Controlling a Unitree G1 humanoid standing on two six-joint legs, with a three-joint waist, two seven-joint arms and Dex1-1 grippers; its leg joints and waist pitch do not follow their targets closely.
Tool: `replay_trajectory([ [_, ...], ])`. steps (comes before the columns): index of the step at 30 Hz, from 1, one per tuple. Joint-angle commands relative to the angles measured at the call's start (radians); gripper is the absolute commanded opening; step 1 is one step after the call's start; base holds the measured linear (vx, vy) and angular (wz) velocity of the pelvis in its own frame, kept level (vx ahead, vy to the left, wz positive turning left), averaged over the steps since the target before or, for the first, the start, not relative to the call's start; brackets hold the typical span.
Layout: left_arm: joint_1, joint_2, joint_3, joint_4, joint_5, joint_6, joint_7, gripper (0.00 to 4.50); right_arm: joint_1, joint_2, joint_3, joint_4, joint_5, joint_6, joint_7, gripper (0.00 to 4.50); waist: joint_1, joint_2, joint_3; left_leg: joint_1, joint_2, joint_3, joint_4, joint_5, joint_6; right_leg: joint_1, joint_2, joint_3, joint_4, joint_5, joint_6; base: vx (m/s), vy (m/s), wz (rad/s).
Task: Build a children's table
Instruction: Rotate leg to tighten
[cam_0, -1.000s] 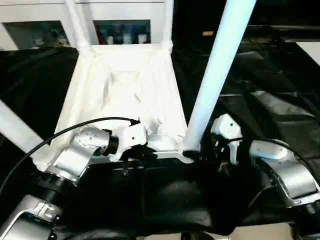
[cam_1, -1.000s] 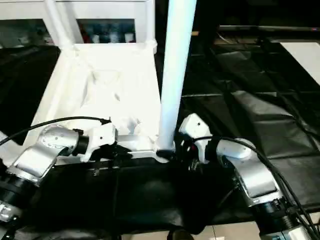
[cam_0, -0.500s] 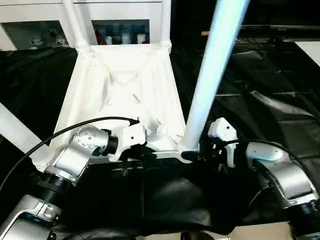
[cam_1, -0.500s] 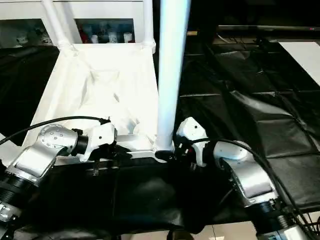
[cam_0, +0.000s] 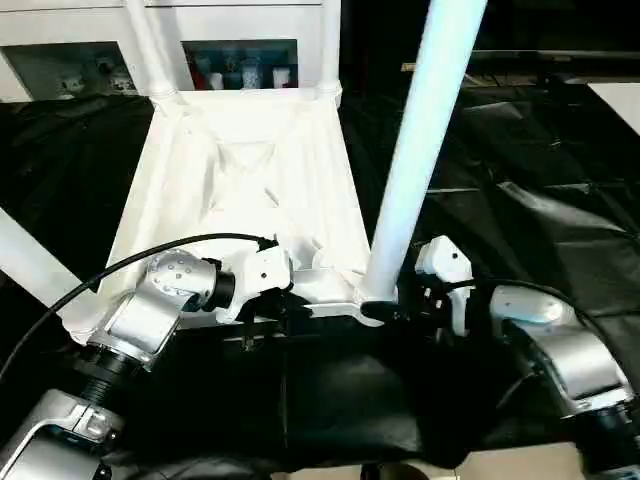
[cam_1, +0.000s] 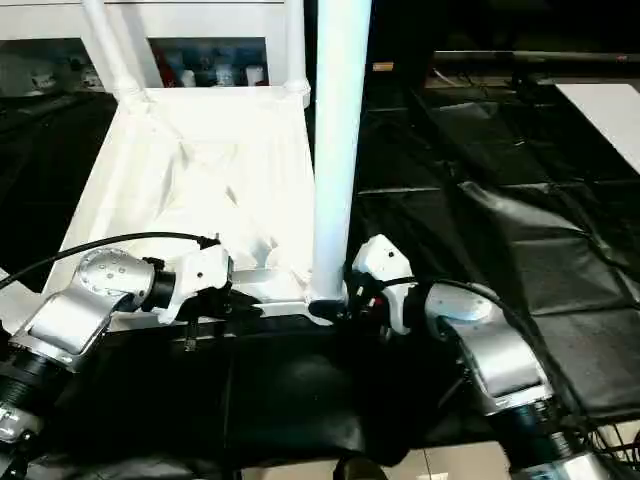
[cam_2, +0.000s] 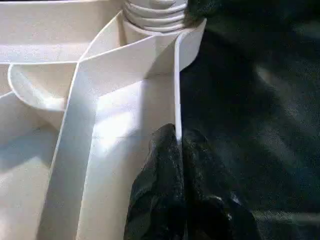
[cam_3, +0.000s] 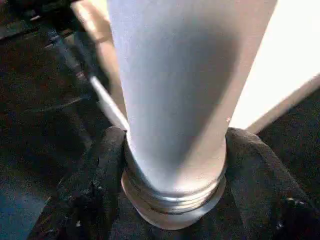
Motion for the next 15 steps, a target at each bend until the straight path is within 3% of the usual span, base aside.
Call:
replay_trajectory([
  [1,0.016,-0.052,-0.065,0.060,0.046,0.038,0.057,0.00,-0.022,0.039,-0.030,0.078,-0.054,0.028,-0.156,2.67,0.002,-0.003,-0.039,0.014,0.050,-0.027,-0.068,-0.285,0.020,0.034,-0.070,0.041,-0.080,-0.366,-0.224,-0.052,-0.004,-0.05],
  [4,-0.023,-0.140,-0.060,0.137,0.063,0.066,0.162,0.00,-0.037,0.143,-0.077,0.097,-0.042,0.084,-0.308,2.66,0.000,-0.003,-0.039,0.022,0.049,-0.032,-0.071,-0.333,-0.012,0.020,-0.069,0.044,-0.095,-0.488,-0.162,-0.063,0.005,-0.06],
  [7,-0.066,-0.210,-0.052,0.198,0.085,0.095,0.271,0.00,-0.054,0.236,-0.117,0.115,-0.044,0.128,-0.452,2.66,0.001,-0.002,-0.038,0.024,0.049,-0.035,-0.076,-0.354,-0.019,0.014,-0.067,0.044,-0.101,-0.503,-0.134,0.000,0.000,0.00],
  [9,-0.084,-0.242,-0.045,0.224,0.090,0.116,0.317,0.00,-0.063,0.277,-0.135,0.132,-0.048,0.140,-0.518,2.66,0.001,0.002,-0.039,0.028,0.049,-0.035,-0.077,-0.363,-0.029,0.009,-0.067,0.044,-0.101,-0.500,-0.134,0.000,0.000,0.00],
  [11,-0.111,-0.287,-0.042,0.263,0.097,0.130,0.373,0.00,-0.077,0.337,-0.152,0.165,-0.053,0.135,-0.604,2.66,0.003,0.004,-0.042,0.025,0.049,-0.037,-0.079,-0.360,-0.030,0.013,-0.066,0.043,-0.102,-0.466,-0.131,0.000,0.000,0.00],
  [12,-0.111,-0.287,-0.042,0.263,0.097,0.130,0.373,0.00,-0.077,0.337,-0.152,0.165,-0.053,0.135,-0.604,2.66,0.004,0.003,-0.041,0.030,0.049,-0.034,-0.079,-0.372,-0.033,0.005,-0.065,0.044,-0.104,-0.456,-0.132,0.000,0.000,0.00],
  [15,-0.145,-0.338,-0.048,0.321,0.127,0.128,0.424,0.00,-0.108,0.394,-0.108,0.222,-0.109,0.105,-0.673,2.66,0.003,0.002,-0.042,0.026,0.047,-0.036,-0.082,-0.377,-0.035,0.009,-0.065,0.044,-0.103,-0.442,-0.128,0.000,0.000,0.00],
])
